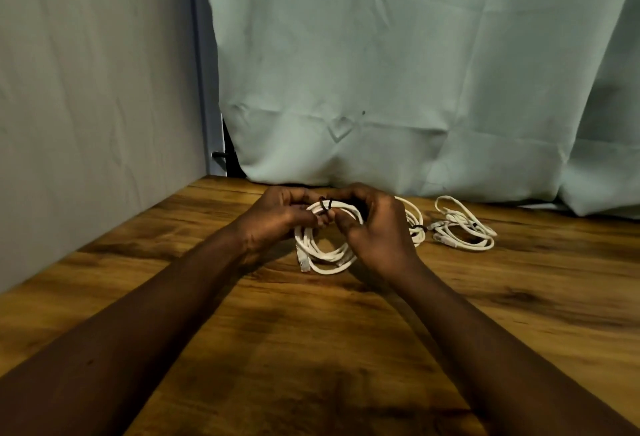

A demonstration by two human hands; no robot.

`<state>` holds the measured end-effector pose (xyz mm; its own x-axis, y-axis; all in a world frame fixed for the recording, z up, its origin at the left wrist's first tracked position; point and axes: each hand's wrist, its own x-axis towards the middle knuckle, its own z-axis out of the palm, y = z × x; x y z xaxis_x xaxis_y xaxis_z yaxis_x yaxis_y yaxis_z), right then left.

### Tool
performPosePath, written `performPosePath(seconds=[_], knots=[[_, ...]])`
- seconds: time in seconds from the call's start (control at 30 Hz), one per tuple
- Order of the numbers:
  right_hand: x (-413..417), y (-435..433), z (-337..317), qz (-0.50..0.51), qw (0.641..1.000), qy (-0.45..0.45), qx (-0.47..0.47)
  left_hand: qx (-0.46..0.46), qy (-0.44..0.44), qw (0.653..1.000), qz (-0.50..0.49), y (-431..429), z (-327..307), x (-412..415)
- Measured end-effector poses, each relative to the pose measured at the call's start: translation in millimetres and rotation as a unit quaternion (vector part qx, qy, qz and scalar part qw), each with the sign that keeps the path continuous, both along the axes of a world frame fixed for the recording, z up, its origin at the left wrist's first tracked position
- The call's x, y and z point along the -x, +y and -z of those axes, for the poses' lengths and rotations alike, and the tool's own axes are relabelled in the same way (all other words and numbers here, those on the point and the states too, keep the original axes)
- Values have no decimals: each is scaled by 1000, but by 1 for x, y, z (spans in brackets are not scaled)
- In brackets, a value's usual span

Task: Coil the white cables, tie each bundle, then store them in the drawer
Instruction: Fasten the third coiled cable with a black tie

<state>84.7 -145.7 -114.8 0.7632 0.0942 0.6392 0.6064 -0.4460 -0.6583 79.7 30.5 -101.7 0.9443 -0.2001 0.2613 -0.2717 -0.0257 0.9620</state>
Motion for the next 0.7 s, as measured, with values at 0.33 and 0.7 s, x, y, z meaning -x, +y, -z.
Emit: performPosePath(seconds=[0.33,0.7], knots=[[-5,4,0,-111,945,145,-270,-195,-225,951,-78,-1,7,-4],[-11,6,2,-136,862,249,-420,-413,-460,763,-188,-5,-2,3]])
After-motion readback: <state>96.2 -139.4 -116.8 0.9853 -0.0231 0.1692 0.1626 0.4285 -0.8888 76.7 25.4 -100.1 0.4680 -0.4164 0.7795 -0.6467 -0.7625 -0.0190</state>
